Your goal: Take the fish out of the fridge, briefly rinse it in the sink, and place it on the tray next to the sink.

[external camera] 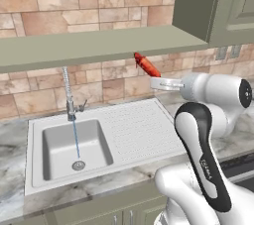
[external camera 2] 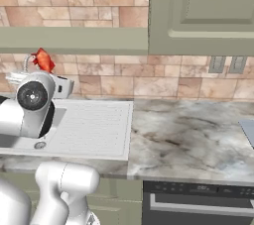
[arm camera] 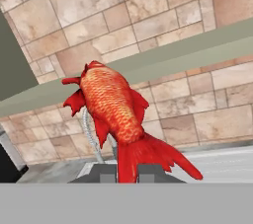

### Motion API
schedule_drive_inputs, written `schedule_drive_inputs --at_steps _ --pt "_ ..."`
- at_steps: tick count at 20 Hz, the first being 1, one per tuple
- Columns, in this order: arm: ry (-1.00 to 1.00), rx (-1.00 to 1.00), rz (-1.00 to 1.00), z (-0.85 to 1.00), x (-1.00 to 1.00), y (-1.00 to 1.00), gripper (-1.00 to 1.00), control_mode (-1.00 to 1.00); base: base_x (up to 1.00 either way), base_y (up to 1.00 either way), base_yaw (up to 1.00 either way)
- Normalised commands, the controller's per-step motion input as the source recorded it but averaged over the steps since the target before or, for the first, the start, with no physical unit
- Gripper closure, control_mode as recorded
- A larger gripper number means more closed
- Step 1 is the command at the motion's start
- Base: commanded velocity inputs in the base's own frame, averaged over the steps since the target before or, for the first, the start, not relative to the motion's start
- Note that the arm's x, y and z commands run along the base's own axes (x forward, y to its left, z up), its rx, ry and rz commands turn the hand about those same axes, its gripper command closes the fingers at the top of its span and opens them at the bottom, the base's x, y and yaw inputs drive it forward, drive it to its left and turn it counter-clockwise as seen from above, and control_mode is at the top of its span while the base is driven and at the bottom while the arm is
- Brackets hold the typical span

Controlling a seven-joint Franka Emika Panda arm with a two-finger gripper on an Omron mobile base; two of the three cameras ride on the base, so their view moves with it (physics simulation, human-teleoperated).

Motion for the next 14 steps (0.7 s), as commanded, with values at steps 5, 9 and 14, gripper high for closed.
schedule_drive_inputs --at_steps 5,9,14 --pt "0.1 -0.01 0.02 -0.19 -0.04 0.0 1.0 -1.0 0.04 0.0 0.0" --pt "0.37 -0.01 0.09 -0.54 -0.04 0.0 1.0 -1.0 0.0 0.0 0.0" --pt "0.42 -0.03 0.09 -0.46 0.05 0.02 1.0 -1.0 0.0 0.0 0.0"
